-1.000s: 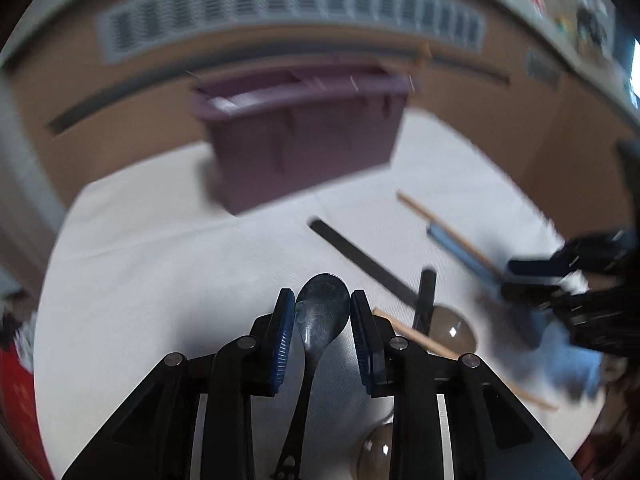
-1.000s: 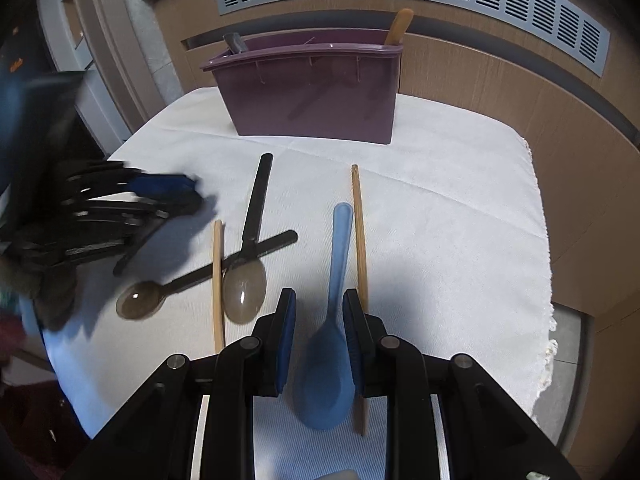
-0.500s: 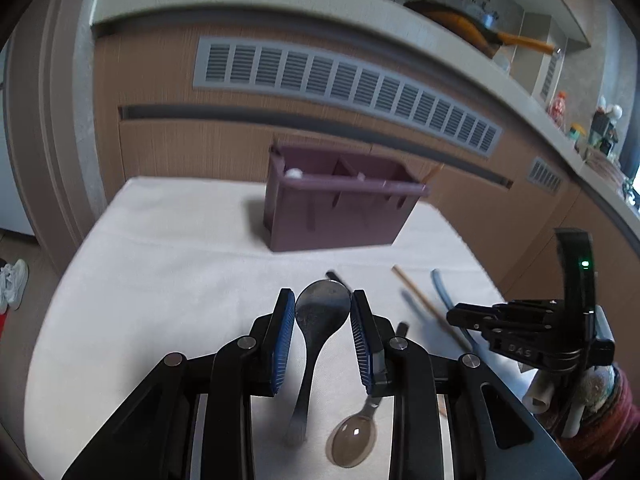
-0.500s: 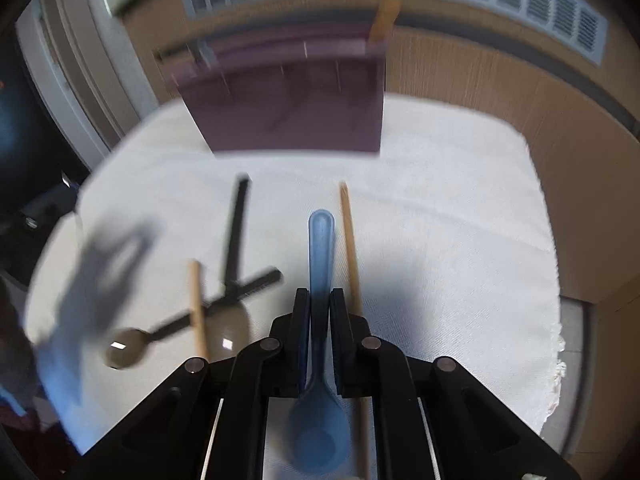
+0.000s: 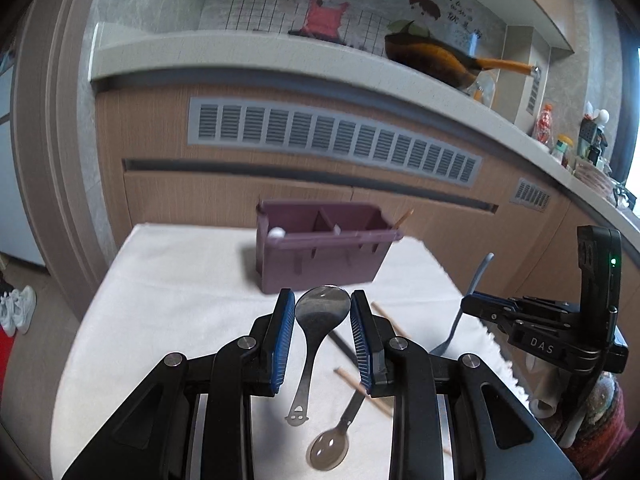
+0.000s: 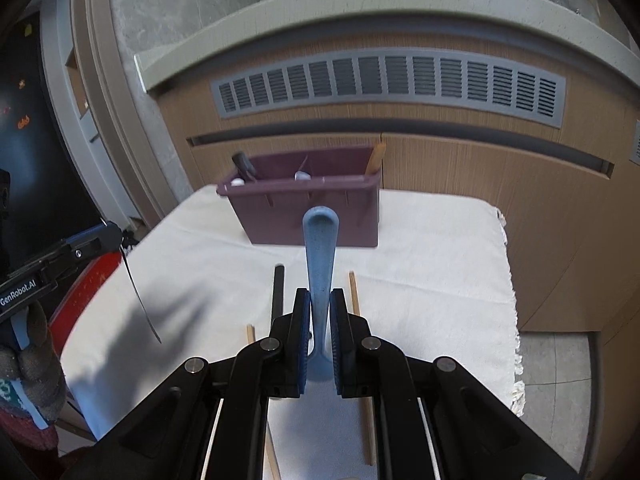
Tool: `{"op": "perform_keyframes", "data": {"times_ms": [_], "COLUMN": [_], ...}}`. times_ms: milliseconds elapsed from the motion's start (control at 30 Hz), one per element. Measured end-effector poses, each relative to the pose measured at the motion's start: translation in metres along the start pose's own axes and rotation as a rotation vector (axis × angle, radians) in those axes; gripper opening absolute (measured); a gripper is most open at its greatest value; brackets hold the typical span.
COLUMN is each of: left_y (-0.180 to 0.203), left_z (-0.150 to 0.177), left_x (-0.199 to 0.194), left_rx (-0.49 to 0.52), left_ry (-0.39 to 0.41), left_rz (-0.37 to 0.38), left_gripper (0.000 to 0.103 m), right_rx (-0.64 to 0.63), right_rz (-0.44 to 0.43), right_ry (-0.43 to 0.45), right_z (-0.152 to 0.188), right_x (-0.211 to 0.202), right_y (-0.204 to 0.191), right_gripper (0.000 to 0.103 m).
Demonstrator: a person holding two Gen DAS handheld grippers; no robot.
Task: Organize utensils
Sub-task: 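Carry the blue spoon and silver spoon into the maroon caddy and open both grippers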
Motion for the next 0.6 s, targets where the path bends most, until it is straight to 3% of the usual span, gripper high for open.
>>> {"op": "perform_keyframes", "data": {"times_ms": [167,233,300,467,600], "left_y": [0.024,0.031,0.027,0.008,-0.004], "left_z": [-0.073,-0.108,-0.136,-0.162,-0.164], "left_x": [-0.029,-0.034,-0.029,0.007,0.057], "left_rx": [0.061,0.075,0.044,-0.003,-0.041], "left_ry": [0.156,0.216,0.259,0.329,0.269], "left_rz": [0.049,0.063,0.089,0.108,0.119], "left_gripper": [0.029,0.029,0.029,0.029,0.029], "right_rx": [-0.032,-0.074,-0.091,-0.127,-0.138], "right_rz": [0.019,0.047,0.057,0.092,0.106], "right_ry": [0.132,0.252,0.304,0.329,0.296], "right_z": [-0.051,-0.094,-0.128,-0.176,-0.185], "right_x": [-0.036,-0.065,-0.078,-0.059,-0.023], "right_y": [-0.008,-0.017,-0.022,-0.025,-0.014], "right_gripper": [0.01,0.01,0.01,0.01,0.01]}}
Point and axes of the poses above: each gripper's, at about its wrist camera, not at the fingertips, and x roughly the way its jaws point, y to its right, z to its underside, the point moved 1 cm from there along x, roughly the way its jaws point, and after that the axes turned 1 degree about -x, right-handed, at the moved point
